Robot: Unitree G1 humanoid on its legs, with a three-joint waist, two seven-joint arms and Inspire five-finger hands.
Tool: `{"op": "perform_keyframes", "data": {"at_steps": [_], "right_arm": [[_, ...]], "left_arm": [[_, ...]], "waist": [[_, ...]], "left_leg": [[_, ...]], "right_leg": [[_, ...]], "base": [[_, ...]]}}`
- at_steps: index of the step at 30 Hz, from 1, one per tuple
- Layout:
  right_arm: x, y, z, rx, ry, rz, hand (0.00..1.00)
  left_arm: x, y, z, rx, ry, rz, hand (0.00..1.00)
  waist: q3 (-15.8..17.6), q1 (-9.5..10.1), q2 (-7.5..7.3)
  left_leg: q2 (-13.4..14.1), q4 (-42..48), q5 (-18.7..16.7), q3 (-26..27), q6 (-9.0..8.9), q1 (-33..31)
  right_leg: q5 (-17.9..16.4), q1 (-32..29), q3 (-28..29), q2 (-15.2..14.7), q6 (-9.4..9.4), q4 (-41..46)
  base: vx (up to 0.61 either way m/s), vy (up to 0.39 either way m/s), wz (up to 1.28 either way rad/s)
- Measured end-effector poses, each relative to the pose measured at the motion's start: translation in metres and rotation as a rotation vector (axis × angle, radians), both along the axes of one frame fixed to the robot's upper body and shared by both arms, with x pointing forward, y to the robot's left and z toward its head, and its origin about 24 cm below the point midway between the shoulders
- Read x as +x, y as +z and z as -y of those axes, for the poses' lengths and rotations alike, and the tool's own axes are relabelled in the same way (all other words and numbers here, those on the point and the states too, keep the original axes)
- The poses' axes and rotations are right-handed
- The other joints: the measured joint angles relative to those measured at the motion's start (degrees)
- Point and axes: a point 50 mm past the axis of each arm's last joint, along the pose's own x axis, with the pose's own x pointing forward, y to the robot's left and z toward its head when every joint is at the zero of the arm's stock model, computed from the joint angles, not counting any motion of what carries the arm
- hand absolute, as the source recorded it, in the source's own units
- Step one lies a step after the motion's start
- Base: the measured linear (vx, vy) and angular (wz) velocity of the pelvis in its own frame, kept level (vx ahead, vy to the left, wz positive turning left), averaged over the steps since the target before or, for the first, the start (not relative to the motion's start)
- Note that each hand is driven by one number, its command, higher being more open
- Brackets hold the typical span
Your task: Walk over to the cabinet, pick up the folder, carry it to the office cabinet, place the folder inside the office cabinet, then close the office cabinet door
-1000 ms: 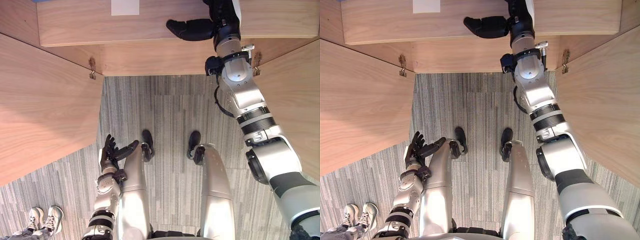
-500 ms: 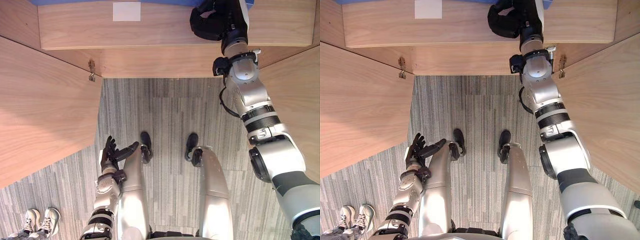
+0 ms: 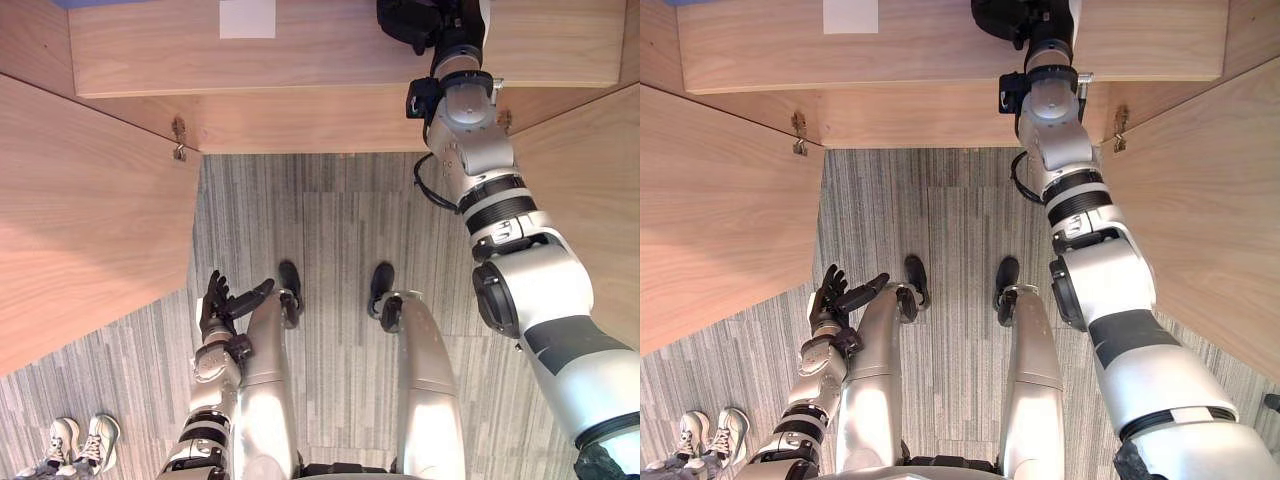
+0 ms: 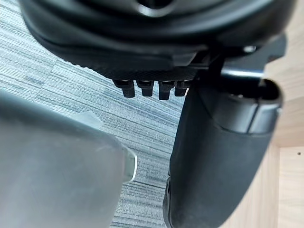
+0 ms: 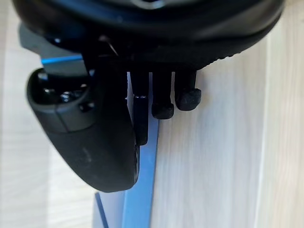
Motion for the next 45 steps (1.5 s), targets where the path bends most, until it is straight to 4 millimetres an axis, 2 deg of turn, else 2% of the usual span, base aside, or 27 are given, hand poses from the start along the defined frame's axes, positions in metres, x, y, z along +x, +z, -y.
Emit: {"op": "perform_keyframes", "data": {"at_steps": [8,11,13,15,16,17,19,20,21,23,24,25,26,27,28,30,34,39,43,45], "right_arm": [[-0.003,0.004,0.02,0.024,-0.041,0.01,0.0],[-0.019,-0.007,0.031,0.018,-0.034,0.097,0.0],[-0.04,-0.027,0.034,-0.001,0.006,0.168,0.0],[-0.061,-0.065,0.032,-0.02,0.066,0.18,0.0],[-0.074,-0.098,0.029,-0.025,0.115,0.139,0.0],[-0.08,-0.116,0.025,-0.028,0.141,0.102,0.0],[-0.106,-0.193,0.015,-0.023,0.224,-0.106,0.0],[-0.114,-0.212,0.014,-0.013,0.234,-0.168,0.0],[-0.126,-0.24,0.014,0.011,0.236,-0.263,0.0],[-0.155,-0.309,0.009,0.102,0.224,-0.523,0.0],[-0.163,-0.324,0.009,0.109,0.212,-0.583,0.0],[-0.183,-0.357,0.012,0.118,0.168,-0.725,1.0],[-0.191,-0.369,0.015,0.12,0.144,-0.776,1.0],[-0.206,-0.39,0.021,0.135,0.094,-0.877,1.0],[-0.214,-0.399,0.023,0.153,0.067,-0.924,1.0],[-0.244,-0.427,0.037,0.237,-0.051,-1.065,1.0],[-0.275,-0.449,0.063,0.37,-0.239,-1.174,1.0],[-0.307,-0.457,0.093,0.525,-0.46,-1.19,1.0],[-0.316,-0.451,0.115,0.615,-0.599,-1.115,1.0],[-0.313,-0.442,0.123,0.612,-0.621,-1.058,1.0]], "left_arm": [[0.001,0.0,0.005,-0.005,-0.012,0.001,1.0],[0.0,-0.003,0.009,-0.014,-0.022,-0.013,1.0],[-0.004,-0.007,0.015,-0.018,-0.041,-0.034,1.0],[-0.01,-0.014,0.02,-0.015,-0.063,-0.065,1.0],[-0.018,-0.02,0.018,-0.008,-0.069,-0.089,1.0],[-0.022,-0.023,0.017,-0.006,-0.069,-0.103,1.0],[-0.043,-0.039,0.016,0.01,-0.08,-0.179,1.0],[-0.047,-0.043,0.017,0.017,-0.095,-0.2,1.0],[-0.053,-0.049,0.018,0.014,-0.111,-0.23,1.0],[-0.067,-0.063,0.021,0.041,-0.166,-0.321,1.0],[-0.07,-0.067,0.021,0.042,-0.175,-0.345,1.0],[-0.077,-0.074,0.022,0.044,-0.187,-0.394,1.0],[-0.079,-0.075,0.021,0.047,-0.189,-0.407,1.0],[-0.085,-0.079,0.019,0.055,-0.191,-0.433,1.0],[-0.088,-0.08,0.017,0.057,-0.188,-0.444,1.0],[-0.1,-0.085,0.007,0.083,-0.175,-0.482,1.0],[-0.116,-0.091,-0.003,0.096,-0.153,-0.537,1.0],[-0.133,-0.099,-0.003,0.087,-0.163,-0.608,1.0],[-0.146,-0.105,-0.002,0.079,-0.181,-0.664,1.0],[-0.153,-0.107,-0.003,0.076,-0.179,-0.681,1.0]], "waist": [[0.0,-0.08,0.0],[0.0,-0.19,0.0],[0.0,-0.3,0.0],[-0.05,-0.42,-0.1],[-0.33,-0.86,-0.65],[-0.57,-1.2,-1.1],[-2.64,-2.41,-2.82],[-3.48,-2.42,-3.08],[-4.54,-2.79,-3.19],[-6.53,-4.08,-4.01],[-7.36,-4.55,-4.07],[-9.12,-5.16,-4.13],[-9.57,-5.28,-4.12],[-10.38,-5.72,-4.11],[-10.89,-6.05,-4.1],[-13.11,-6.97,-4.1],[-16.49,-7.87,-4.01],[-19.44,-8.57,-4.01],[-19.58,-9.78,-4.05],[-19.58,-10.16,-4.07]], "left_leg": [[-1.08,-1.66,1.31,-0.02,0.28,0.41],[-0.86,-2.54,1.19,0.59,0.49,3.09],[-0.67,-3.97,0.87,1.42,0.94,6.78],[-0.23,-5.65,0.33,2.45,1.16,11.47],[-0.07,-7.38,0.11,3.39,1.08,15.14],[-0.03,-8.4,0.05,3.74,1.02,17.09],[0.13,-12.51,-0.02,5.8,0.93,24.09],[0.28,-13.49,-0.01,6.23,0.92,25.39],[0.32,-14.95,0.07,6.51,0.76,27.39],[-0.01,-20.22,0.98,8.21,0.27,33.85],[-0.16,-21.48,1.32,8.55,0.26,35.04],[-0.6,-24.77,2.12,9.81,0.26,38.24],[-0.81,-26.16,2.44,10.38,0.26,39.77],[-1.3,-29.11,3.15,11.77,0.33,42.95],[-1.58,-30.53,3.47,12.35,0.3,44.49],[-2.62,-35.81,4.73,14.92,0.16,49.71],[-4.04,-42.4,6.29,19.3,-0.01,56.52],[-5.14,-45.33,6.31,23.6,-0.06,61.76],[-5.9,-46.1,6.21,26.81,-0.16,63.51],[-6.05,-46.11,5.94,28.44,-0.34,63.94]], "right_leg": [[0.63,0.78,-0.62,-1.07,-0.12,-0.91],[1.02,3.91,-0.78,-0.95,0.4,-2.77],[1.52,7.69,-0.5,-0.57,0.89,-5.14],[2.08,12.23,-0.06,0.14,1.34,-7.95],[2.42,15.6,0.49,0.53,1.67,-10.03],[2.63,17.22,0.92,0.75,1.82,-11.16],[3.56,23.2,2.14,1.63,2.2,-15.73],[3.9,24.42,2.38,1.94,2.24,-16.98],[4.37,26.42,2.49,2.31,2.38,-18.9],[6.4,32.63,3.39,3.15,2.77,-25.23],[7.02,33.73,3.6,3.31,2.89,-26.87],[8.71,36.73,4.45,3.65,3.31,-30.89],[9.42,38.07,4.85,3.76,3.51,-32.6],[10.66,40.86,5.7,3.83,3.85,-35.84],[11.23,42.13,6.07,3.84,3.97,-37.29],[13.43,46.16,7.96,3.86,4.41,-42.43],[16.62,50.91,11.69,4.0,4.93,-48.92],[18.36,53.85,15.89,4.6,5.16,-51.96],[19.5,53.68,19.53,4.7,5.46,-52.55],[19.98,53.23,21.37,4.88,5.5,-52.71]], "base": [[-0.04,-0.008,0.09],[0.0,0.007,-0.01],[0.03,0.019,-0.13],[0.05,0.021,-0.24],[0.06,0.016,-0.27],[0.09,0.015,-0.31],[0.13,0.022,-0.35],[0.13,0.023,-0.28],[0.13,0.019,-0.21],[0.16,0.027,-0.26],[0.21,0.047,-0.35],[0.18,0.046,-0.3],[0.21,0.061,-0.41],[0.12,0.046,-0.32],[0.14,0.06,-0.39],[0.12,0.052,-0.43],[0.08,0.044,-0.5],[0.0,0.031,-0.46],[-0.08,0.008,-0.45],[-0.11,-0.003,-0.53]]}}
